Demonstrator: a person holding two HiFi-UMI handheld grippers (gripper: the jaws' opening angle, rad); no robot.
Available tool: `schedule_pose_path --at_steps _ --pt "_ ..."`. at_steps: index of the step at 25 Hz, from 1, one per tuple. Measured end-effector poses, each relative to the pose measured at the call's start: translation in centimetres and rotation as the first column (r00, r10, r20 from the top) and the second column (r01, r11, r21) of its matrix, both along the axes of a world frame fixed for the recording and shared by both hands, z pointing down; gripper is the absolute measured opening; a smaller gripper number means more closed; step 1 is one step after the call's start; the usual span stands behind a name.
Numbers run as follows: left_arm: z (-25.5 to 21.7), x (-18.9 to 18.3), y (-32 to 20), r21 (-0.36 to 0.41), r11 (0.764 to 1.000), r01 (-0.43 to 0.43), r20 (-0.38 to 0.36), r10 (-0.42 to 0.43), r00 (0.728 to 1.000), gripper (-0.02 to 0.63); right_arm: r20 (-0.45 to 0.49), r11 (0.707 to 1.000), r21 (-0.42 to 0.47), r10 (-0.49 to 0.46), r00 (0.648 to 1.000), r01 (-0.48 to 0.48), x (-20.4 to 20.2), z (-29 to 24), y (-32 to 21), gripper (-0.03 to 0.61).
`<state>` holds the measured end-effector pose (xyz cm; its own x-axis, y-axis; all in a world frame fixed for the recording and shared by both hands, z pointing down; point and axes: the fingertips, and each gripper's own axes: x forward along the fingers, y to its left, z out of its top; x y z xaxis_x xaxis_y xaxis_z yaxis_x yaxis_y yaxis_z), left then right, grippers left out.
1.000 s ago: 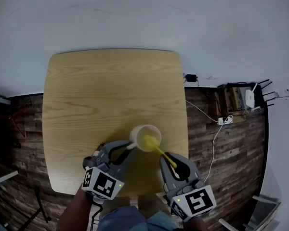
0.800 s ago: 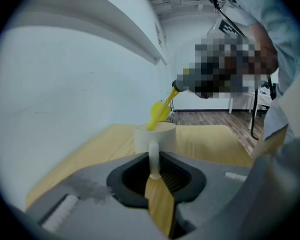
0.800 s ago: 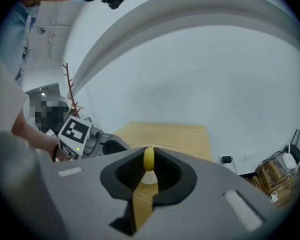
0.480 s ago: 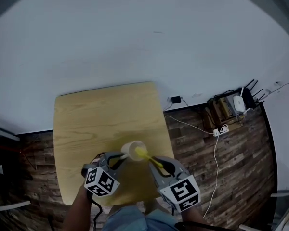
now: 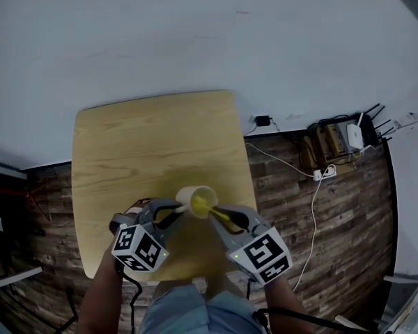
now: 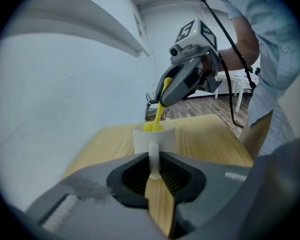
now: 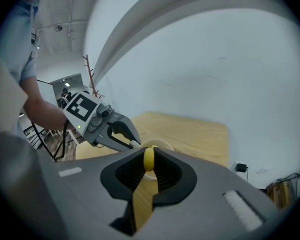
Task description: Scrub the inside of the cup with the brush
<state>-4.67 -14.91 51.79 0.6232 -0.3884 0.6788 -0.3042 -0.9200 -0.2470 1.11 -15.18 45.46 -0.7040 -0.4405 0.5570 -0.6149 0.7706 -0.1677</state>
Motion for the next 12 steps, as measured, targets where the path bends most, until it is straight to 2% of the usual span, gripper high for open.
schedule_pose_path --at_steps 5,12 --pt "-0.4 0.7 0.1 0.003 0.998 -0.06 0.024 0.06 0.998 0.077 -0.046 0.994 -0.015 -0.107 0.993 0.107 -1.3 1.8 -0.8 0.04" --pt "-0.5 0.7 0.2 -0.001 0.996 -0.087 0.044 0.087 0.995 0.077 -0.073 0.995 -0.04 -0.097 0.993 0.094 -0.5 3.4 -2.8 0.04"
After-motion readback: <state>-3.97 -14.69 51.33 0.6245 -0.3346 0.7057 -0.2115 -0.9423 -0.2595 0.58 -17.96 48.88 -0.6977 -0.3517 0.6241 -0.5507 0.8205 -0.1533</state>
